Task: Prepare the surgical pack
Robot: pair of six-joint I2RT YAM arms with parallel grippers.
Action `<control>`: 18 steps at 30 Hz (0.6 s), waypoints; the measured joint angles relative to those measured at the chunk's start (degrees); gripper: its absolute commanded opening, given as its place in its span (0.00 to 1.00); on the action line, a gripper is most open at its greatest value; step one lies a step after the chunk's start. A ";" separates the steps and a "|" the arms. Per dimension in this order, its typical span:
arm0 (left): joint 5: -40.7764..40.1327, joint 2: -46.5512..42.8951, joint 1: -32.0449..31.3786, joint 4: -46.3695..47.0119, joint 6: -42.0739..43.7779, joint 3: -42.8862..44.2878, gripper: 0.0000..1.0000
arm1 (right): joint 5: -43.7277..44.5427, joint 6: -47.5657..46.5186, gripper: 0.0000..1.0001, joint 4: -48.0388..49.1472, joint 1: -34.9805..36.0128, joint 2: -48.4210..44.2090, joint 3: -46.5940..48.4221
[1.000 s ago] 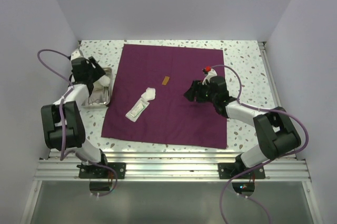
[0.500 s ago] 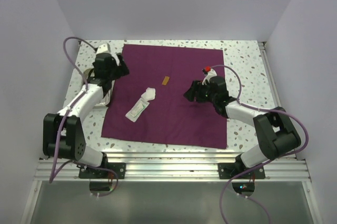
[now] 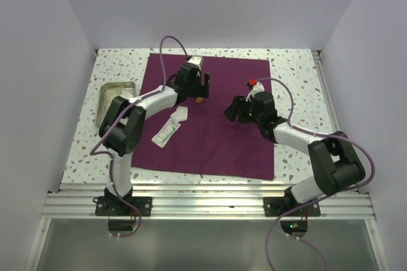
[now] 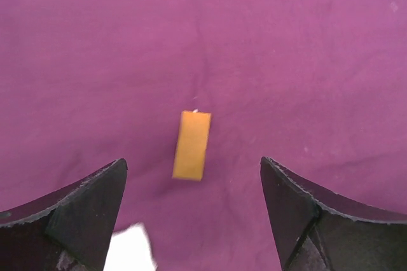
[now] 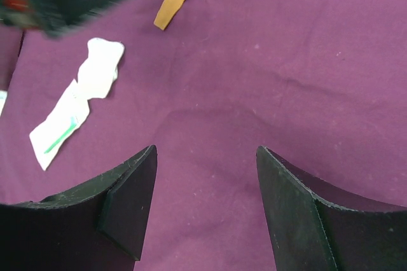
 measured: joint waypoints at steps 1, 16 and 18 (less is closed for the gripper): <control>-0.02 1.68 -0.44 -0.37 0.33 1.44 0.85 | 0.07 -0.02 0.67 0.00 0.00 -0.15 0.00; -2.54 14.47 -2.08 -7.69 3.50 13.35 0.61 | 1.42 -0.02 0.67 -0.33 0.00 -1.44 -0.15; -2.93 15.65 -2.32 -8.74 3.93 14.97 0.56 | 1.49 -0.02 0.67 -0.39 0.00 -1.64 -0.15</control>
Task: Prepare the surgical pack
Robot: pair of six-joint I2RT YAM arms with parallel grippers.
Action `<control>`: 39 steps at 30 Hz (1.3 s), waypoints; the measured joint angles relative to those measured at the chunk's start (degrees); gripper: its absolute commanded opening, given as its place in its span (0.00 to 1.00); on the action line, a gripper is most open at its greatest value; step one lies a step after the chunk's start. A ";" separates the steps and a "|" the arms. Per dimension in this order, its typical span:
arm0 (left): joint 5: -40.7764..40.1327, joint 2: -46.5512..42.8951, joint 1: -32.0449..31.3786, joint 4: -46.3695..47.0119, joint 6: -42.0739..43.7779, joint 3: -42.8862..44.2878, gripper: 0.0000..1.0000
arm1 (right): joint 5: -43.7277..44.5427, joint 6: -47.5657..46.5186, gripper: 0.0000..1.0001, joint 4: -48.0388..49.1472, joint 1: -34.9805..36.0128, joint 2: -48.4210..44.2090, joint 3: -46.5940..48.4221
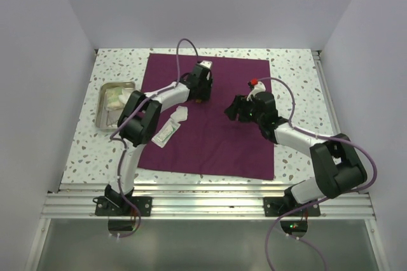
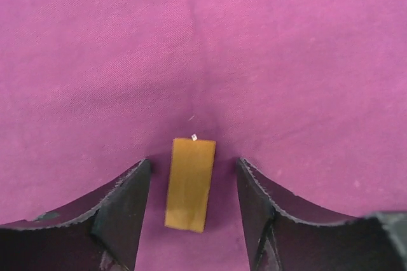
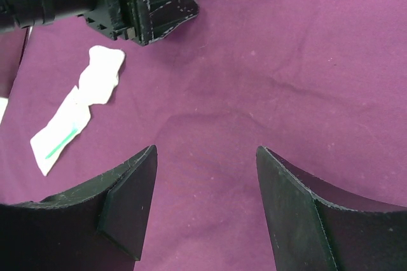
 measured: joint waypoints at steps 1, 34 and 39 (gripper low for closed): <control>0.07 0.39 -0.07 -0.44 0.17 0.72 0.55 | 0.00 0.00 0.67 0.00 0.00 -0.02 0.00; -3.32 0.24 -0.28 -9.57 1.29 5.62 0.06 | 0.00 -0.04 0.67 -0.09 0.00 -0.02 0.00; -5.97 -4.90 -0.26 -10.45 1.29 2.89 0.00 | -0.02 -0.04 0.67 -0.09 0.00 -0.02 0.00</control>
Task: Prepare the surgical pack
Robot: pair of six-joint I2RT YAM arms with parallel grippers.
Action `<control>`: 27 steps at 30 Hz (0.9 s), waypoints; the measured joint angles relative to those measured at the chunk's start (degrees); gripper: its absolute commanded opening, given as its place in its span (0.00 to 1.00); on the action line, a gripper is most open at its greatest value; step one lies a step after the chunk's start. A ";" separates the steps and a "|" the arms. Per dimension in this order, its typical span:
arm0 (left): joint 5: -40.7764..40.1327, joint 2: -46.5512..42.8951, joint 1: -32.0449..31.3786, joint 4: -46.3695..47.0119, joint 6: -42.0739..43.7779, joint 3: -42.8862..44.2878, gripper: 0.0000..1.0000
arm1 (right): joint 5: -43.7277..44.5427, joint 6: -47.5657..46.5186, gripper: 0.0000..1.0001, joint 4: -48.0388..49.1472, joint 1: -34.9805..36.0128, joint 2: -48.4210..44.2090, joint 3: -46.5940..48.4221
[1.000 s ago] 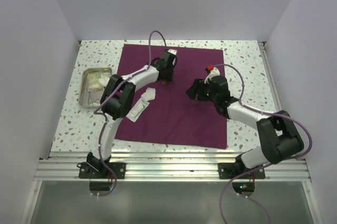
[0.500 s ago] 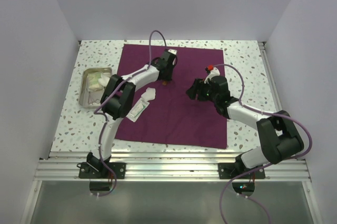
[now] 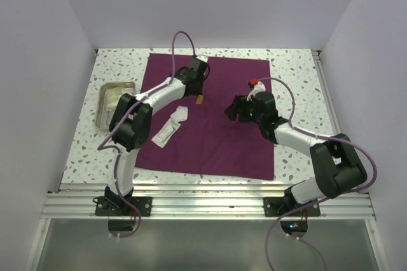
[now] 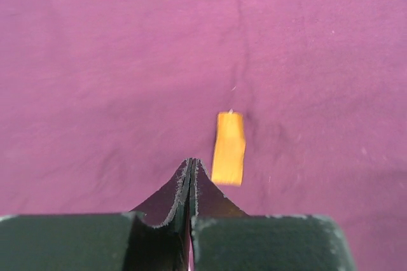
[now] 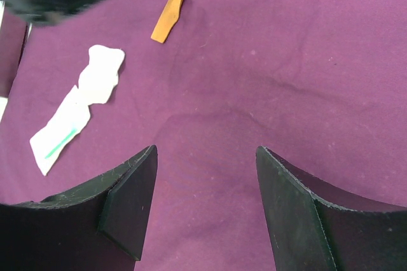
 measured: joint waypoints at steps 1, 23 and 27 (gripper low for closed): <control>-0.39 -1.44 0.04 -0.13 0.02 -0.92 0.00 | 0.00 0.00 0.67 0.00 0.00 0.00 0.00; 15.91 0.85 3.58 2.51 -1.01 -5.18 0.51 | 0.00 -0.15 0.67 0.00 0.00 0.02 0.00; 16.39 1.70 3.52 2.67 -1.05 -3.76 0.50 | 0.00 -0.15 0.67 0.00 0.00 0.02 0.00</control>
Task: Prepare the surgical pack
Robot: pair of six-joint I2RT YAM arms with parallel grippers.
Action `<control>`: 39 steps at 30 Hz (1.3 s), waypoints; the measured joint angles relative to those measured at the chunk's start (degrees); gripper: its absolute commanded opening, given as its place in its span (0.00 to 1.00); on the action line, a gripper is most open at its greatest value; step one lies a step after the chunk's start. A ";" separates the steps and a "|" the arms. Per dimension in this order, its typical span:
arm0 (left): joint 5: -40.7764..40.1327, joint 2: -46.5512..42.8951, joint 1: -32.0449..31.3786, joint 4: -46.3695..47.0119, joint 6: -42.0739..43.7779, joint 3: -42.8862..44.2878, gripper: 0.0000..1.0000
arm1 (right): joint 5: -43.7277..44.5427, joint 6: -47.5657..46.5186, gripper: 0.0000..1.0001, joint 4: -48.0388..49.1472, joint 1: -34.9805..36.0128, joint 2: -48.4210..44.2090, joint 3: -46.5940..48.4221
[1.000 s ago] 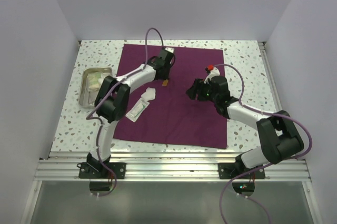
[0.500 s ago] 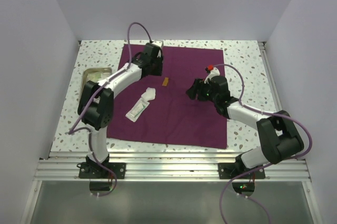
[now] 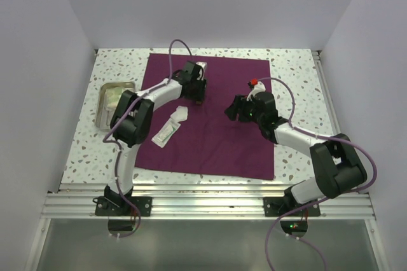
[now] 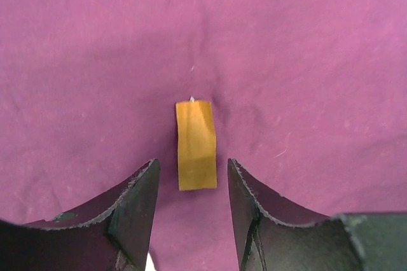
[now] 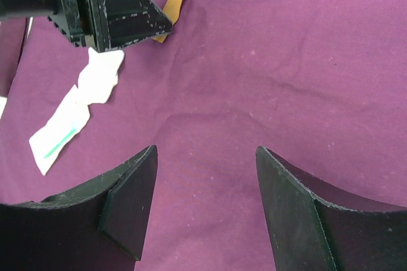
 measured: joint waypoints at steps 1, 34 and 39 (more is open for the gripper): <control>0.04 0.17 0.00 0.13 -0.02 0.39 0.49 | 0.00 0.00 0.67 0.00 0.00 0.00 0.00; -1.09 3.78 0.02 -3.39 -1.01 5.66 0.00 | -0.02 -0.02 0.66 -0.02 0.00 0.00 0.00; -0.35 -3.02 1.20 -3.04 -1.46 -1.29 0.00 | -0.02 0.00 0.66 -0.04 0.00 0.00 0.00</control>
